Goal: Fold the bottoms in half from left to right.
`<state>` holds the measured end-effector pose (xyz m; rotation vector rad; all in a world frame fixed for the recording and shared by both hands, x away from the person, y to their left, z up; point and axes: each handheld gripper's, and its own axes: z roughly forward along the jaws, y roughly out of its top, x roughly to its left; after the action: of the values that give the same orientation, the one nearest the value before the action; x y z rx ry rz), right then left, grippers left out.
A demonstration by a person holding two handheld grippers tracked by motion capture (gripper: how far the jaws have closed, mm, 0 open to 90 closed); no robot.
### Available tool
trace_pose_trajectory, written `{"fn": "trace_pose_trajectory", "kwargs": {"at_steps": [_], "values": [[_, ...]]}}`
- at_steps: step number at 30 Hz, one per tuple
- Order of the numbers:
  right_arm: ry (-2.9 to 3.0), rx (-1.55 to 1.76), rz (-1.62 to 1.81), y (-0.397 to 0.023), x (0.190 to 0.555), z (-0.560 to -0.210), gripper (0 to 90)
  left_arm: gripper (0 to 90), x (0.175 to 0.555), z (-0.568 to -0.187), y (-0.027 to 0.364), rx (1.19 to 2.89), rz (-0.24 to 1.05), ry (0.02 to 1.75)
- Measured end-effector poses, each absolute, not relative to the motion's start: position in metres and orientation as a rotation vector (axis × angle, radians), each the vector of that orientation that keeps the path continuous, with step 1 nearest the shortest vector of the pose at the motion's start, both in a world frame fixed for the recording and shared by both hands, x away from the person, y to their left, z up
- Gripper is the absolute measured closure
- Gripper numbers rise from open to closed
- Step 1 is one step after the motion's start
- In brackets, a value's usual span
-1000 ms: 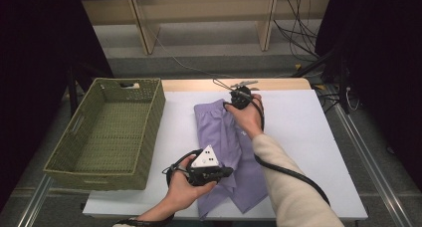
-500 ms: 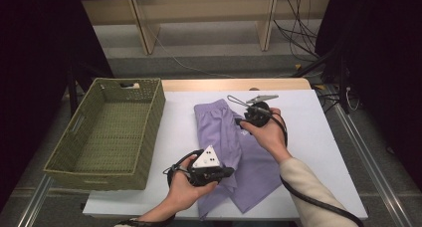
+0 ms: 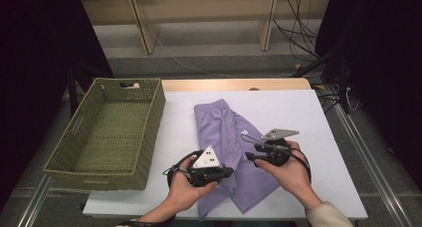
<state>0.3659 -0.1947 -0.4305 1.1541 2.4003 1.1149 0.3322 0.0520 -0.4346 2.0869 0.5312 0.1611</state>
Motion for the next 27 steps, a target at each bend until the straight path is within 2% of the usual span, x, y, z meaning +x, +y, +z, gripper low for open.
{"fn": "trace_pose_trajectory", "kwargs": {"at_steps": [5,10,16,20,24,27], "values": [[2.487,1.094,1.148,-0.190,0.337,-0.441,52.2,89.2,0.333,-0.435,0.053,2.079,0.167,0.540],[2.557,0.982,1.194,-0.176,0.313,-0.442,46.7,89.2,0.333,-0.435,0.053,2.076,0.167,0.543],[2.583,0.893,1.195,-0.157,0.305,-0.446,41.7,89.2,0.331,-0.435,0.052,2.061,0.172,0.539],[2.556,0.898,1.178,-0.153,0.308,-0.451,41.7,89.2,0.330,-0.435,0.051,2.056,0.177,0.532],[2.546,0.874,1.180,-0.149,0.308,-0.454,46.9,89.2,0.330,-0.435,0.051,2.051,0.178,0.536],[2.549,0.852,1.174,-0.148,0.307,-0.455,57.4,89.2,0.330,-0.436,0.051,2.049,0.180,0.540]]}}
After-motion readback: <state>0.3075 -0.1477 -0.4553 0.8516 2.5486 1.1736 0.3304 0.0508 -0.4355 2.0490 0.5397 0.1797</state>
